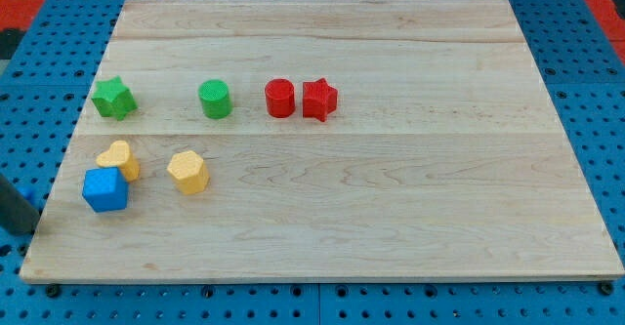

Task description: Push the blue cube along with the yellow hexagon towards the red blocks

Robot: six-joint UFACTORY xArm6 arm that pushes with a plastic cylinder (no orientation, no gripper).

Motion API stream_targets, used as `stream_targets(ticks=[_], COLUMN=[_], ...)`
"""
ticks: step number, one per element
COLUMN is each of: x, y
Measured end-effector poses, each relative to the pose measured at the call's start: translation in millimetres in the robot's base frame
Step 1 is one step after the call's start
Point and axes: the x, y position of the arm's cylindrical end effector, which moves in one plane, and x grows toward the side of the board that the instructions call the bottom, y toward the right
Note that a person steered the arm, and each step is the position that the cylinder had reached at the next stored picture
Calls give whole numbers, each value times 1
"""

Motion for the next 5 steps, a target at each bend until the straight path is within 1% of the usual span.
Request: stream_targets(ticks=[1, 2, 5], x=[-6, -29, -53], y=[1, 47, 211])
